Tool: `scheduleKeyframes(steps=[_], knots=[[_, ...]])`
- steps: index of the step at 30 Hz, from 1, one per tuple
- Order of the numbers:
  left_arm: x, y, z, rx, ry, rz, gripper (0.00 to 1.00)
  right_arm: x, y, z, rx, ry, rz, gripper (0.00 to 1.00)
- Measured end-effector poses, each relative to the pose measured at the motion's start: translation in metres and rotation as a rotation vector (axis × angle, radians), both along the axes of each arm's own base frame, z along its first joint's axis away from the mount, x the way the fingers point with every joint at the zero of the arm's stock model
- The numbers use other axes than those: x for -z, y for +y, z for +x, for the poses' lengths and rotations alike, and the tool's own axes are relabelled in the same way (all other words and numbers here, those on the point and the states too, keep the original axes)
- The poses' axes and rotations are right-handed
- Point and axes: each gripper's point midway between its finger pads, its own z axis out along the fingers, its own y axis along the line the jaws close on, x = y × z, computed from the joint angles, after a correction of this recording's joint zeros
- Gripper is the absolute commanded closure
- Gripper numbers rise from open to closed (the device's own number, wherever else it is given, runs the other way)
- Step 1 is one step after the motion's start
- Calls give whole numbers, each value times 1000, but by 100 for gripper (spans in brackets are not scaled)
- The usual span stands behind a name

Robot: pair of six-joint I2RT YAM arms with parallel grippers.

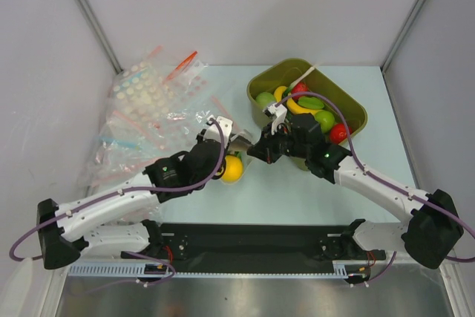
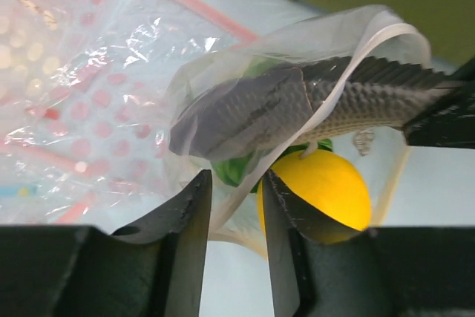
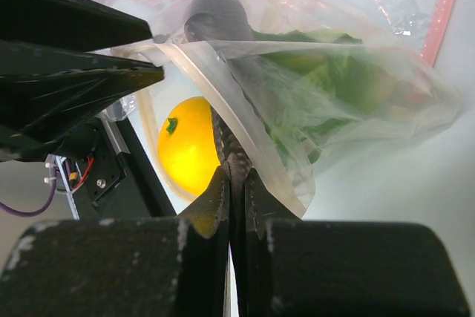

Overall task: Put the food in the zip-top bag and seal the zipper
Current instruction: Adjust the fake fish in the zipper food storage bag.

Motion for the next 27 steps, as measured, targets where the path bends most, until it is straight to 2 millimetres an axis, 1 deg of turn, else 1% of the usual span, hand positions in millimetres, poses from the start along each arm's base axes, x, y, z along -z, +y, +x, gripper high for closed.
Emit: scheduleKeyframes(steps=[3, 4, 7, 14, 17, 20, 22, 24, 27], knots=[[9, 4, 3, -39, 18, 59, 76, 0, 0, -1, -3, 4, 3, 100], [11, 6, 4, -51, 19, 71, 86, 0, 0, -1, -4, 5, 4, 100], [12, 12, 5, -75, 16, 93, 100, -1, 1, -1, -5, 7, 6, 100], [7, 14, 0, -80, 8, 116, 100, -3, 3, -4, -18, 19, 22, 100], [-8, 8, -3, -84, 0, 134, 100, -4, 5, -9, -35, 42, 36, 100], [-28, -6, -3, -103, -12, 150, 100, -6, 7, -15, -56, 76, 56, 100], [-36, -13, -1, -124, -13, 177, 100, -8, 9, -21, -73, 99, 69, 100], [-36, -15, -1, -137, -7, 210, 100, -11, 11, -26, -87, 133, 81, 100], [-29, -14, -2, -142, 14, 252, 100, -19, 14, -31, -98, 173, 101, 100]])
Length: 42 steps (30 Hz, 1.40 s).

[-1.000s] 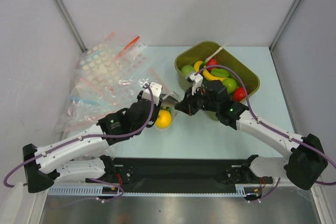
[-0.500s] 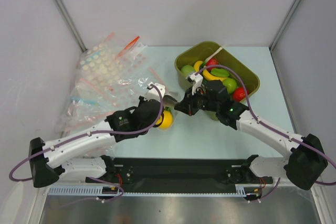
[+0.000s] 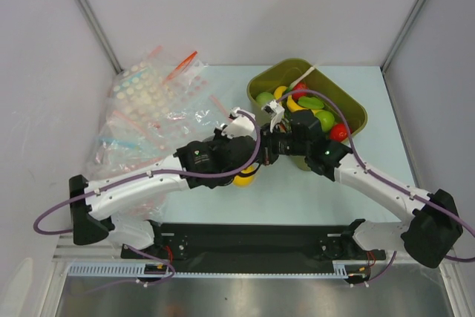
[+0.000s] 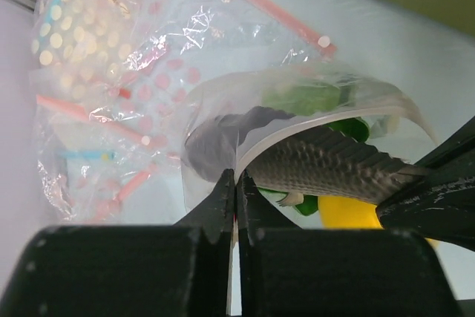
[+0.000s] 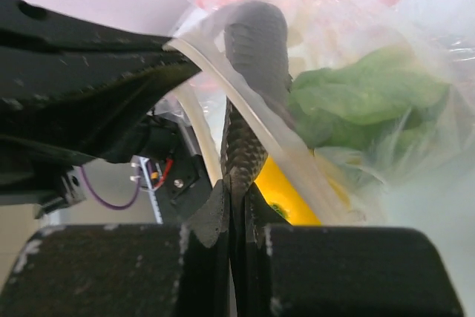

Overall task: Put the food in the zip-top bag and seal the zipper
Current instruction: Adjust the fake fish in the zipper food storage bag.

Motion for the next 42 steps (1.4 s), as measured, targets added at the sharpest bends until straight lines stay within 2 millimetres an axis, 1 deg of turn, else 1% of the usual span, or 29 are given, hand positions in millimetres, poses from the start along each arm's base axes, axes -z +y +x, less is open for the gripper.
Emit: scheduleKeyframes(steps=[3, 6, 9, 13, 16, 17, 18, 20, 23, 24, 27, 30, 33, 38, 41, 42], knots=[[1, 2, -2, 6, 14, 12, 99, -4, 6, -3, -10, 28, 8, 100], [0, 0, -6, 31, 34, -9, 100, 3, 14, -10, -12, 44, -26, 100], [-5, 1, -10, 52, 41, -39, 100, 9, 19, -15, -8, 42, -68, 100], [-17, -2, -15, 96, 45, -112, 100, 16, 24, -12, 17, 46, -110, 100], [-23, -10, -21, 158, 50, -196, 100, 22, 26, -9, 34, 58, -122, 100], [-24, -12, -24, 179, 53, -218, 100, 21, 27, -8, 40, 62, -115, 100], [-25, -14, -26, 200, 57, -234, 100, 20, 29, -7, 43, 63, -107, 96], [-26, -20, -29, 236, 63, -265, 100, 17, 33, -5, 51, 61, -72, 98], [-24, -29, -32, 279, 73, -288, 100, 13, 41, -5, 46, 59, -18, 91], [-21, -31, -32, 286, 74, -292, 100, 12, 44, -6, 38, 62, 0, 84], [-13, -34, -31, 303, 77, -307, 100, 13, 48, -9, 28, 67, 29, 80], [-8, -32, -28, 311, 76, -336, 100, 21, 51, -10, 40, 69, 21, 82], [-7, -26, -28, 316, 62, -384, 100, 31, 59, -10, 33, 76, -1, 80], [-14, -23, -38, 363, 44, -464, 100, 52, 72, -12, 17, 91, -31, 78], [-16, -18, -42, 378, 34, -492, 100, 53, 80, -18, -3, 82, -33, 57], [-16, -18, -43, 380, 32, -496, 100, 51, 81, -19, -8, 72, -28, 47]])
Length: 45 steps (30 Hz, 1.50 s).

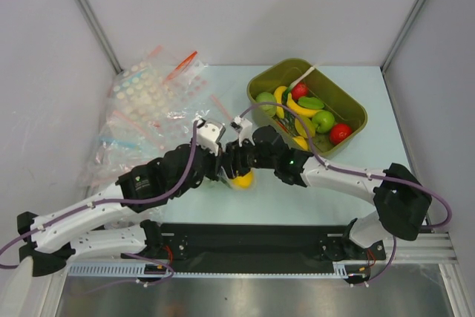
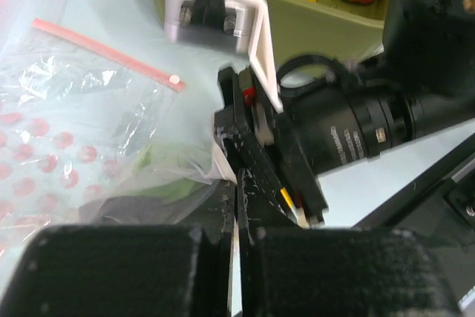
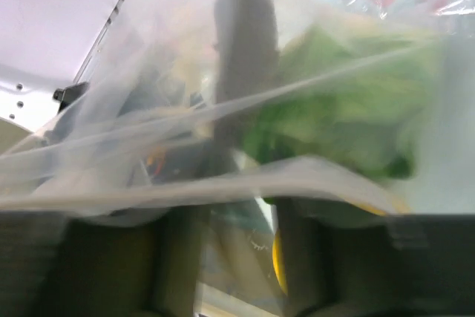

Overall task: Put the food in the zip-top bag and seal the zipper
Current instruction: Adjust the fake fish in the zipper food storage bag, then adjust the zipper food storage bag at the center of the board.

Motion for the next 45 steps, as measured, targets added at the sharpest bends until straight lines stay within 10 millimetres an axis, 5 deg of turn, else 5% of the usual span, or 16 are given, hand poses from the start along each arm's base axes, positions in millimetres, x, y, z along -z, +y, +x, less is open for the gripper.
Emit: scheduleKeyframes(steps=[3, 9, 18, 32, 45], knots=[[0, 5, 0, -10, -5, -9, 100, -4, -2, 9, 38, -26, 3, 37], [-4, -3, 4, 12, 12, -104, 100, -17, -25, 19, 136, -93, -1, 40], [17, 32, 38, -167, 25, -155, 100, -69, -47, 16, 183, -226, 15, 37], [1, 48, 33, -192, -17, -248, 100, -17, -76, 45, 317, -204, -303, 44], [-1, 57, 31, -219, -39, -264, 100, -33, -116, 73, 448, -166, -266, 58]])
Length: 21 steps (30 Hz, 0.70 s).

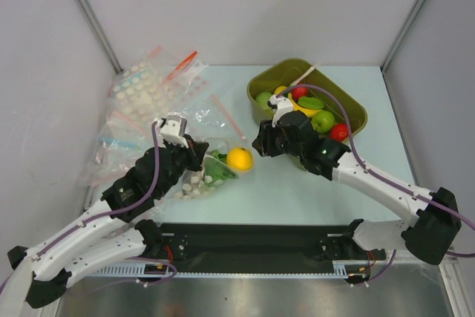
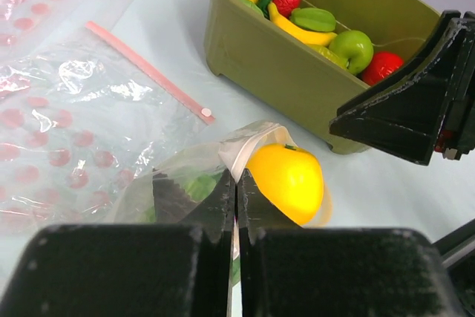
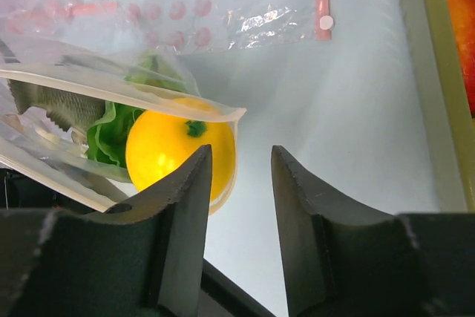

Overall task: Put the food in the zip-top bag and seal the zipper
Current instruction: Adjust the zipper food storage bag at the center of the board.

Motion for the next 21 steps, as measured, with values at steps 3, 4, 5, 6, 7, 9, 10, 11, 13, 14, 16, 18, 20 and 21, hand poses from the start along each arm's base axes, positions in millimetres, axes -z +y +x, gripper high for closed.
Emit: scheduleKeyframes(steps=[3, 4, 5, 6, 7, 9, 10, 11, 13, 14, 16, 18, 20, 21], knots=[[-2, 4, 1, -21, -7, -6, 100, 2, 0, -1, -10, 17, 5, 64], [-3, 6, 1, -28, -9, -13, 100, 4, 1, -2, -18, 29, 5, 65], [-4, 7, 0, -33, -12, -17, 100, 6, 2, -3, -24, 38, 4, 66], [-6, 10, 0, -41, -18, -22, 100, 10, 4, -5, -34, 52, 0, 66], [-7, 12, 0, -49, -23, -28, 100, 16, 6, -5, -42, 69, -7, 66], [-9, 16, -2, -60, -31, -40, 100, 29, 10, -7, -55, 112, -27, 66], [-9, 18, -2, -65, -33, -44, 100, 36, 11, -9, -62, 135, -38, 65], [-10, 19, -2, -68, -35, -47, 100, 43, 12, -11, -71, 156, -47, 63], [-10, 20, -2, -74, -36, -46, 100, 51, 15, -15, -89, 186, -57, 63], [-10, 20, -1, -75, -36, -46, 100, 53, 17, -16, -97, 196, -59, 62], [-10, 20, -1, -74, -35, -44, 100, 55, 20, -20, -112, 206, -55, 61], [-9, 19, -1, -74, -33, -42, 100, 55, 24, -24, -130, 215, -49, 61], [-8, 19, -1, -74, -31, -39, 100, 55, 28, -27, -146, 219, -45, 61], [-8, 19, -1, -74, -31, -39, 100, 55, 28, -27, -148, 220, -46, 60]])
